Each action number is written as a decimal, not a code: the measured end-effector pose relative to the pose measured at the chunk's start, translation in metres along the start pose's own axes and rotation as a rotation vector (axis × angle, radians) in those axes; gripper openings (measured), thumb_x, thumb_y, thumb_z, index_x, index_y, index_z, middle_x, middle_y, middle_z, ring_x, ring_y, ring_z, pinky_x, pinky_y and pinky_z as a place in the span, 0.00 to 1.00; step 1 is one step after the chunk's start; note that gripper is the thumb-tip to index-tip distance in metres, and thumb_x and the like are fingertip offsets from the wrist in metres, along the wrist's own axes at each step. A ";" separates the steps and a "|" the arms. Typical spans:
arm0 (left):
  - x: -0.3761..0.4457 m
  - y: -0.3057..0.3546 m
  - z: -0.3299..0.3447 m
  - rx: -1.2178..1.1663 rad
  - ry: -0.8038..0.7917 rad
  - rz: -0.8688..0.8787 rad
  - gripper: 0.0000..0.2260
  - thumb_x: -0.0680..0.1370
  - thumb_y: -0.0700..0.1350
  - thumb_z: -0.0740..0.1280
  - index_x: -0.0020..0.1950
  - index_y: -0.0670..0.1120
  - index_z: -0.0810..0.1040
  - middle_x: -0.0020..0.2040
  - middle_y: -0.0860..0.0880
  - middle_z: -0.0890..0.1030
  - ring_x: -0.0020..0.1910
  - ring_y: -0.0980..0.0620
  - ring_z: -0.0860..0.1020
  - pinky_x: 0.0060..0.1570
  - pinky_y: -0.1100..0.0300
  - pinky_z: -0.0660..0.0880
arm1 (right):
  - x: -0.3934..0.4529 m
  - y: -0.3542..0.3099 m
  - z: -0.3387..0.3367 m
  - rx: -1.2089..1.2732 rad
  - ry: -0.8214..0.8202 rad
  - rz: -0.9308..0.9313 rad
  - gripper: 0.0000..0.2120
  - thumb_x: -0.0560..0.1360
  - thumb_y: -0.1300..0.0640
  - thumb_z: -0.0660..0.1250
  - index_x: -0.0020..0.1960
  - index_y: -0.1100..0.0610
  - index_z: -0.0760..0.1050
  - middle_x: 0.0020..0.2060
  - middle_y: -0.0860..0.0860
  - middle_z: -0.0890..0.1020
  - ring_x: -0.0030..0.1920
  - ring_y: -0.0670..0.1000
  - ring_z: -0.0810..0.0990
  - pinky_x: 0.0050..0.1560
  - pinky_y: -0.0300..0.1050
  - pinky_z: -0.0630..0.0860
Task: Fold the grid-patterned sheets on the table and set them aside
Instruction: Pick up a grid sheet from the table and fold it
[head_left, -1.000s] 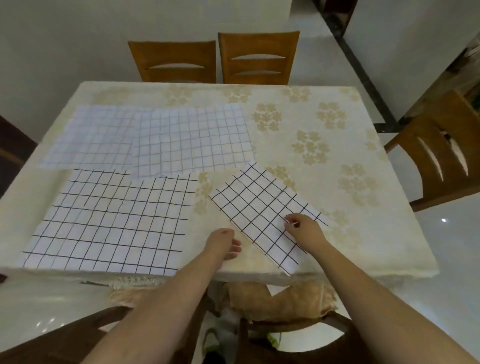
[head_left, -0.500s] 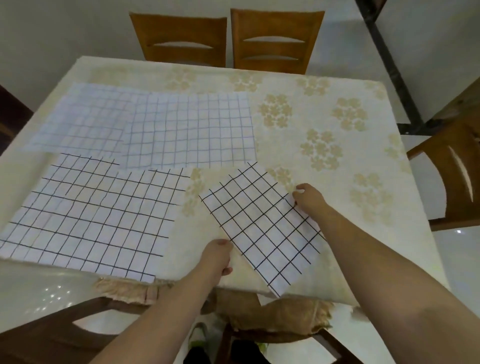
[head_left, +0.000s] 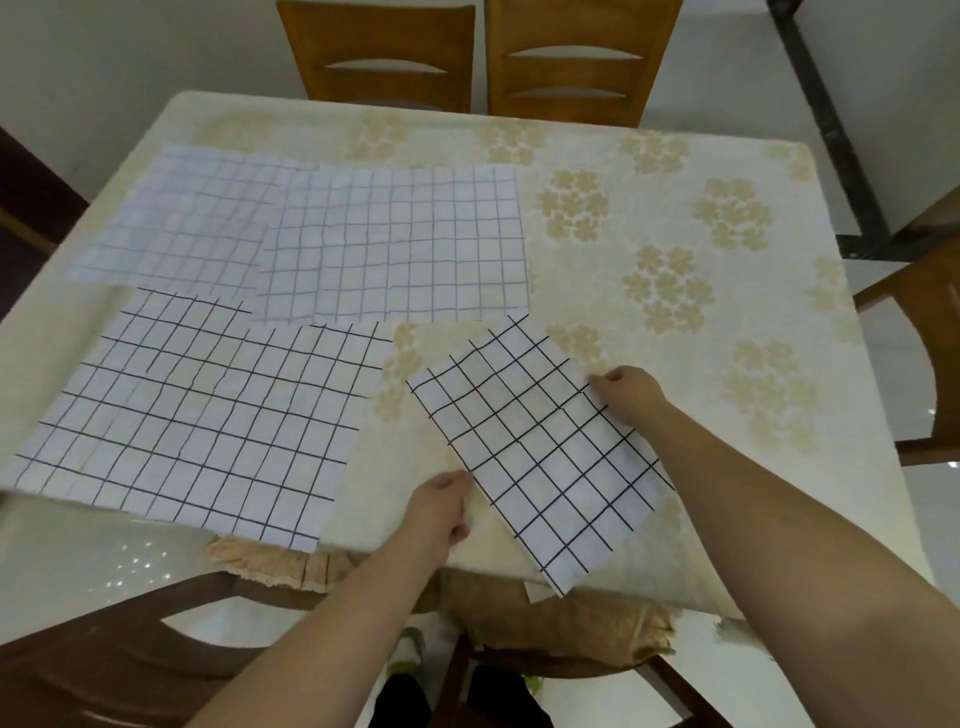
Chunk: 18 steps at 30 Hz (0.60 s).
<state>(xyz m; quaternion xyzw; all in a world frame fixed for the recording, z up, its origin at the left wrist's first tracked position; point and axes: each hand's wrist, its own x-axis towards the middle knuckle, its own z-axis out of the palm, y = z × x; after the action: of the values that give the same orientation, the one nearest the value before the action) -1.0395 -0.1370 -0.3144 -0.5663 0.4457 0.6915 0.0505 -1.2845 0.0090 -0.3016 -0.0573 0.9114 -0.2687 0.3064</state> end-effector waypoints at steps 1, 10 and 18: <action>-0.001 0.000 -0.001 -0.006 0.002 -0.002 0.07 0.80 0.40 0.64 0.57 0.45 0.79 0.28 0.48 0.65 0.27 0.52 0.62 0.23 0.64 0.65 | -0.001 0.000 0.000 0.015 -0.012 0.004 0.16 0.78 0.46 0.64 0.42 0.59 0.72 0.34 0.54 0.74 0.35 0.54 0.73 0.39 0.45 0.69; -0.013 0.002 -0.021 -0.088 0.002 -0.004 0.07 0.81 0.39 0.61 0.51 0.46 0.78 0.25 0.49 0.66 0.23 0.54 0.61 0.26 0.62 0.60 | -0.023 0.004 0.005 0.244 -0.153 0.109 0.13 0.75 0.50 0.71 0.45 0.60 0.75 0.26 0.52 0.64 0.25 0.50 0.62 0.26 0.40 0.61; -0.018 -0.001 -0.035 -0.004 0.016 -0.011 0.05 0.81 0.43 0.63 0.52 0.45 0.78 0.23 0.50 0.64 0.23 0.54 0.59 0.21 0.65 0.54 | -0.059 0.011 0.021 0.410 -0.177 0.164 0.12 0.75 0.54 0.71 0.53 0.61 0.79 0.30 0.53 0.69 0.28 0.50 0.64 0.28 0.41 0.59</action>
<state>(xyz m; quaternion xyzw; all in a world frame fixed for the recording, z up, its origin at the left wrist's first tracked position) -1.0070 -0.1521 -0.2989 -0.5741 0.4417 0.6876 0.0496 -1.2241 0.0247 -0.2898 0.0571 0.8090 -0.4166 0.4109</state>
